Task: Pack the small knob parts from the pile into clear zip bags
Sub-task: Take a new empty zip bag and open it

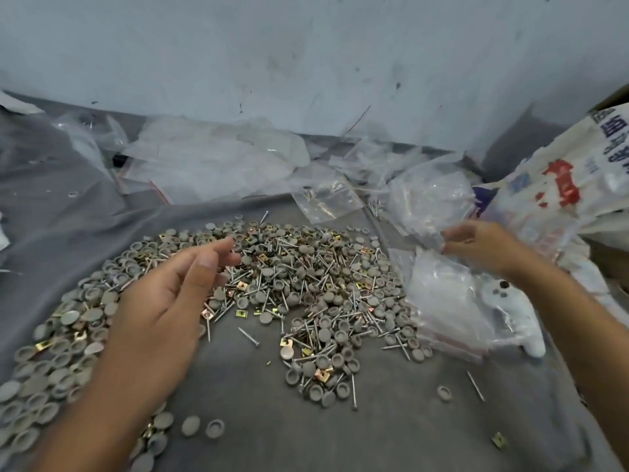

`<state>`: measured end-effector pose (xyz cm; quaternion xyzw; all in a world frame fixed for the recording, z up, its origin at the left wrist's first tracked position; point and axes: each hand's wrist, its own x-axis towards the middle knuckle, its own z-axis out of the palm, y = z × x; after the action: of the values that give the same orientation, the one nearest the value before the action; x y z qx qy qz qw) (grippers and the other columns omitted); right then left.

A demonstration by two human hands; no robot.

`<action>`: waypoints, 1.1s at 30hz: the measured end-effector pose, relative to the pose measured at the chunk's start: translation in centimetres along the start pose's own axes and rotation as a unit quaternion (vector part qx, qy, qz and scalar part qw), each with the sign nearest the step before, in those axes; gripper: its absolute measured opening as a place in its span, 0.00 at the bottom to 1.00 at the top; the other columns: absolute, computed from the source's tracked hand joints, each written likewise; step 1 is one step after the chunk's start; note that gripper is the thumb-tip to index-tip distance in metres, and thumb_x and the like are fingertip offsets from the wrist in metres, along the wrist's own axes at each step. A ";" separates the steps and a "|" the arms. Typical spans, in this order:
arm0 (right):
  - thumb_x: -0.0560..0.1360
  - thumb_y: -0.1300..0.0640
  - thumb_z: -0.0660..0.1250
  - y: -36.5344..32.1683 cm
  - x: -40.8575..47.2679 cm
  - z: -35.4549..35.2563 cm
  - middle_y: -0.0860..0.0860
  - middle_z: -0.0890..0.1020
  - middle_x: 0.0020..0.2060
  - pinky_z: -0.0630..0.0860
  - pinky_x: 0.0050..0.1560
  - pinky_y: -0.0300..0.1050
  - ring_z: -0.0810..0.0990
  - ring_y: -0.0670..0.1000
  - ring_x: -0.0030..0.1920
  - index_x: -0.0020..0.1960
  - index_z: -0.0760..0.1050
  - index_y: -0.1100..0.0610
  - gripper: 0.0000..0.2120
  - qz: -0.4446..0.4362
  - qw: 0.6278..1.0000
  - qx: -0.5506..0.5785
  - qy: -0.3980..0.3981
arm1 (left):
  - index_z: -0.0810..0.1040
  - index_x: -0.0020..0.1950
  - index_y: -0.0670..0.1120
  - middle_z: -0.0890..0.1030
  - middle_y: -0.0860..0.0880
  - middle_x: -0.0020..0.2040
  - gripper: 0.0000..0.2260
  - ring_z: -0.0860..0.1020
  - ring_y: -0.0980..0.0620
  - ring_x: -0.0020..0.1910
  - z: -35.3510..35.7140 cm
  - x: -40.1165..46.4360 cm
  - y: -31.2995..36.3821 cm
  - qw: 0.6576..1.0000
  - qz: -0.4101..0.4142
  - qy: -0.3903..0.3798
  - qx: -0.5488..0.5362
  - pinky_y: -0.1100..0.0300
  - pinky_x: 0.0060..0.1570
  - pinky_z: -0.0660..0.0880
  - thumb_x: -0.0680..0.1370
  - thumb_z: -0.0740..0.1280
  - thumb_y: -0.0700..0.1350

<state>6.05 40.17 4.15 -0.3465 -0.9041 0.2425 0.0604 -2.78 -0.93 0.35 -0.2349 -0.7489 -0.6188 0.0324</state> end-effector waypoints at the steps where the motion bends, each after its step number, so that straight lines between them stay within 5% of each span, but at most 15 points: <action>1: 0.75 0.49 0.76 1.2 -1.8 1.0 0.49 0.81 0.57 0.73 0.56 0.46 0.80 0.52 0.54 0.64 0.79 0.54 0.20 -0.015 0.998 -0.041 -0.055 | 0.79 0.63 0.59 0.82 0.67 0.54 0.18 0.80 0.66 0.51 0.1 -0.1 0.2 1.000 -0.001 -0.005 0.006 0.62 0.48 0.73 0.82 0.55 0.62; 4: 0.73 0.51 0.78 4.0 -5.8 3.9 0.46 0.81 0.59 0.74 0.58 0.48 0.80 0.51 0.56 0.61 0.79 0.49 0.19 -0.071 0.983 -0.131 -0.105 | 0.79 0.63 0.58 0.83 0.64 0.53 0.15 0.80 0.62 0.50 0.2 -0.4 0.4 1.000 -0.008 -0.012 0.007 0.66 0.49 0.74 0.83 0.56 0.56; 7: 0.75 0.59 0.76 4.7 -7.0 4.9 0.48 0.86 0.49 0.74 0.52 0.46 0.83 0.51 0.49 0.47 0.81 0.47 0.07 -0.092 0.988 -0.107 -0.058 | 0.79 0.63 0.57 0.83 0.63 0.53 0.14 0.81 0.61 0.49 0.3 -0.4 0.5 1.000 -0.003 -0.022 0.013 0.73 0.47 0.73 0.84 0.56 0.53; 11: 0.78 0.55 0.72 3.5 -7.1 3.6 0.47 0.84 0.43 0.67 0.41 0.29 0.77 0.38 0.41 0.43 0.80 0.46 0.07 -0.074 0.996 -0.052 0.019 | 0.79 0.64 0.56 0.84 0.62 0.54 0.14 0.81 0.59 0.50 0.3 -0.5 0.2 0.999 -0.009 -0.043 0.021 0.69 0.49 0.73 0.85 0.56 0.53; 14: 0.79 0.52 0.71 1.5 -7.8 2.8 0.42 0.84 0.41 0.69 0.41 0.37 0.78 0.37 0.41 0.42 0.80 0.46 0.07 -0.082 0.991 0.058 0.088 | 0.79 0.65 0.56 0.84 0.62 0.54 0.16 0.81 0.60 0.50 0.6 -0.6 -0.4 0.998 -0.006 -0.051 0.034 0.67 0.49 0.74 0.84 0.56 0.56; 17: 0.80 0.52 0.70 -2.3 -8.8 2.8 0.46 0.85 0.41 0.72 0.42 0.43 0.81 0.47 0.41 0.45 0.82 0.49 0.05 -0.113 0.973 0.180 0.091 | 0.80 0.63 0.58 0.84 0.63 0.54 0.17 0.81 0.60 0.50 1.6 -0.8 -0.4 0.995 -0.014 -0.084 0.042 0.64 0.49 0.74 0.82 0.56 0.58; 20: 0.80 0.53 0.69 -7.5 -10.2 4.6 0.43 0.86 0.43 0.74 0.44 0.38 0.82 0.39 0.40 0.47 0.82 0.47 0.04 -0.154 0.939 0.306 0.033 | 0.81 0.61 0.59 0.84 0.62 0.54 0.16 0.82 0.57 0.49 3.0 -1.5 0.0 0.989 -0.028 -0.143 0.011 0.56 0.50 0.79 0.80 0.61 0.62; 22: 0.80 0.52 0.69 -10.8 -11.1 6.6 0.41 0.85 0.42 0.76 0.41 0.32 0.81 0.37 0.39 0.47 0.82 0.47 0.04 -0.185 0.933 0.307 0.023 | 0.81 0.60 0.58 0.85 0.61 0.53 0.17 0.83 0.59 0.49 3.5 -1.7 0.5 0.984 -0.032 -0.169 -0.039 0.65 0.47 0.79 0.77 0.65 0.63; 25: 0.80 0.52 0.70 -14.2 -12.5 9.9 0.39 0.84 0.39 0.73 0.37 0.29 0.80 0.37 0.39 0.47 0.81 0.47 0.03 -0.218 0.926 0.309 0.018 | 0.84 0.54 0.52 0.87 0.57 0.48 0.12 0.84 0.61 0.48 3.3 -1.5 0.9 0.982 -0.043 -0.138 -0.119 0.72 0.46 0.76 0.76 0.72 0.57; 29: 0.80 0.52 0.70 -15.2 -13.2 12.4 0.41 0.84 0.43 0.77 0.44 0.37 0.81 0.42 0.43 0.50 0.82 0.47 0.03 -0.221 0.908 0.356 0.029 | 0.86 0.47 0.49 0.87 0.52 0.43 0.09 0.85 0.54 0.45 1.9 -1.0 0.1 0.993 -0.061 -0.049 -0.085 0.64 0.46 0.79 0.73 0.72 0.53; 33: 0.80 0.54 0.70 -14.9 -13.3 13.7 0.41 0.85 0.42 0.77 0.44 0.38 0.82 0.42 0.42 0.51 0.82 0.47 0.03 -0.213 0.892 0.400 0.000 | 0.86 0.47 0.50 0.87 0.50 0.43 0.05 0.84 0.46 0.46 1.4 -1.1 -0.6 0.994 -0.073 -0.043 -0.068 0.54 0.50 0.80 0.77 0.73 0.49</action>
<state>3.39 16.42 0.16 -0.0923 -0.7829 0.5647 0.2444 -1.64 0.00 -0.89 -0.2078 -0.7209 -0.6583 -0.0614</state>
